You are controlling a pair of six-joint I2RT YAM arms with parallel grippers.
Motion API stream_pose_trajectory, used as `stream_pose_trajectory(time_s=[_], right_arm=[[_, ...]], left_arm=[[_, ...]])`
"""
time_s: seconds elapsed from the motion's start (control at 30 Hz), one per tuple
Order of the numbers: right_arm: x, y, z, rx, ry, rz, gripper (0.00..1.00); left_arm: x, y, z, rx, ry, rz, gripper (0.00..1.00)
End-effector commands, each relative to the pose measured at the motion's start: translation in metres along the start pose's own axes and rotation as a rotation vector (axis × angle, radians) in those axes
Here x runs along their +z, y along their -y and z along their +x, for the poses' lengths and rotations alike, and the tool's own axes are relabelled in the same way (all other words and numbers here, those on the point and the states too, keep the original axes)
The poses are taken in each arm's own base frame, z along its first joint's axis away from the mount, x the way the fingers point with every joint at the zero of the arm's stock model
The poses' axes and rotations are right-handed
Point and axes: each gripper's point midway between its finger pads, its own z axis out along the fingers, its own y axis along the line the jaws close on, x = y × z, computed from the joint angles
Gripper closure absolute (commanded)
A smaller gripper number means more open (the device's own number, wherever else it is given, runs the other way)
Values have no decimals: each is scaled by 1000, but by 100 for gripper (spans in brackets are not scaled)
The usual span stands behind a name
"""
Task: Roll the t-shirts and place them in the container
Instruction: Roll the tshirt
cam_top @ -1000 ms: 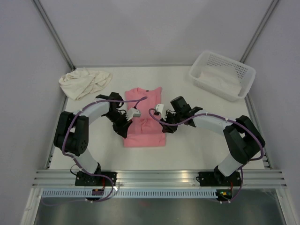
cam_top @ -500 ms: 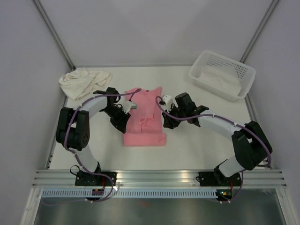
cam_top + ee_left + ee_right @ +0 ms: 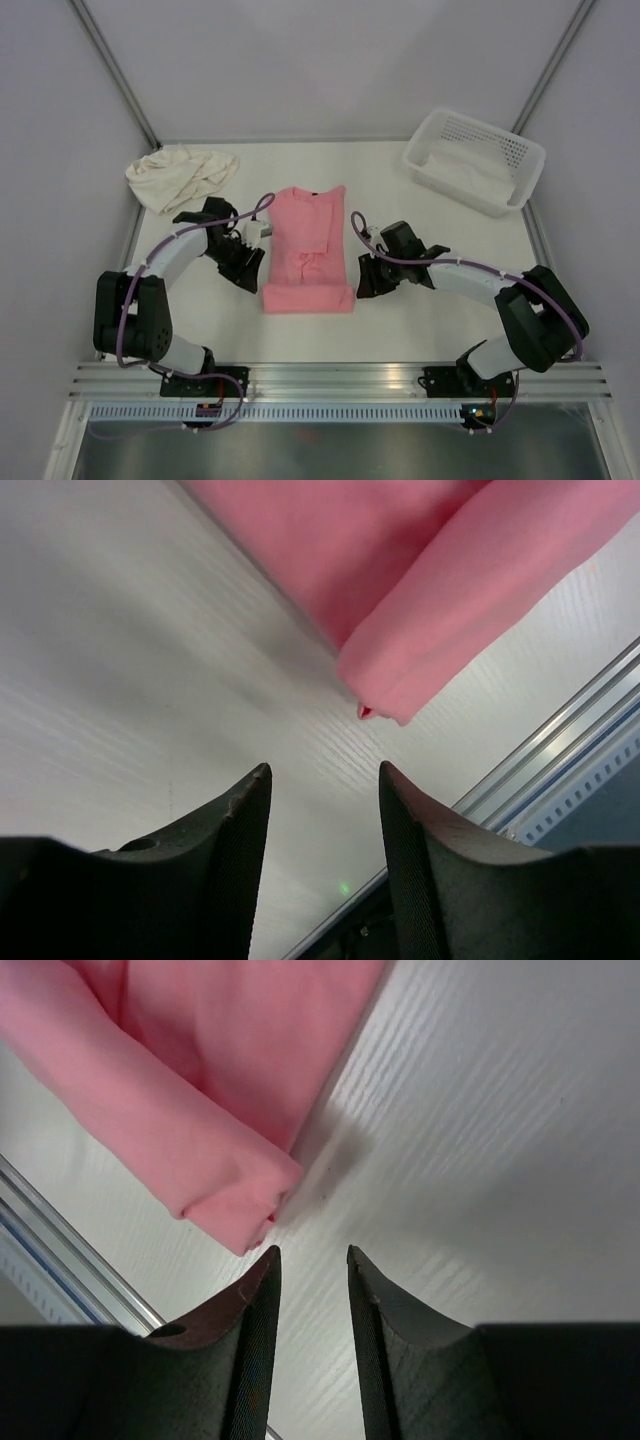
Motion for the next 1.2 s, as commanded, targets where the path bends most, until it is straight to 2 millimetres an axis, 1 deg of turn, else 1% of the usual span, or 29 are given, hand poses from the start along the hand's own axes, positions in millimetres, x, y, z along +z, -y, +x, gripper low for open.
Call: stream_pose_trajectory(time_s=[0.0,0.07,0.2,0.27,0.3,0.33,0.37,0.43,0.47,0.53,0.57,0.7,0.77,0.8,0.83,0.87,0.9,0.93,1.0,1.03,1.07,1.13,1.17], right_arm=[[0,-14,-18,72,94,-54,60],[2,-14,-16,56,94,-55,60],[8,-17,-7,21,91,-91,57],[10,-21,-3,4,86,-112,57],[10,-22,-3,-2,88,-119,57],[11,-24,3,-9,81,-122,57],[12,-27,-2,-24,109,-132,56],[17,-24,5,-16,93,-123,56],[19,-24,6,-15,88,-128,56],[22,-29,11,-17,65,-161,56],[22,-32,10,-31,70,-180,56],[24,-35,11,-53,67,-195,57],[24,-37,10,-54,70,-206,60],[25,-37,10,-54,66,-211,68],[28,-37,11,-48,55,-212,74],[28,-37,13,-50,46,-220,86],[31,-37,14,-47,34,-221,91],[31,-36,16,-46,20,-218,95],[30,-37,18,-69,7,-225,100],[29,-36,19,-79,3,-225,100],[27,-33,24,-78,-16,-218,100],[24,-27,25,-99,-30,-206,100],[22,-24,30,-94,-61,-196,100]], left_arm=[[6,-5,-1,-31,20,-50,47],[10,0,0,-13,13,-38,46],[27,7,2,46,-25,-31,46],[27,11,-10,64,2,-13,46],[26,16,-16,69,30,20,45],[26,18,-21,73,45,31,45],[27,17,-26,78,61,31,45],[31,12,-27,61,55,16,45],[36,10,-24,46,30,21,46],[39,9,-25,35,23,25,46],[42,9,-25,30,17,36,47],[48,20,-29,51,9,75,51],[48,23,-27,70,6,78,57],[47,23,-27,78,8,74,61],[49,22,-25,76,1,72,70],[49,20,-24,77,-5,59,78],[49,18,-22,76,-12,49,85],[50,16,-20,73,-21,39,97],[49,7,-17,71,-38,-6,98],[49,4,-16,70,-46,-23,98],[48,-2,-15,71,-57,-59,98],[48,-12,-14,72,-67,-108,98],[47,-21,-14,73,-77,-155,98]])
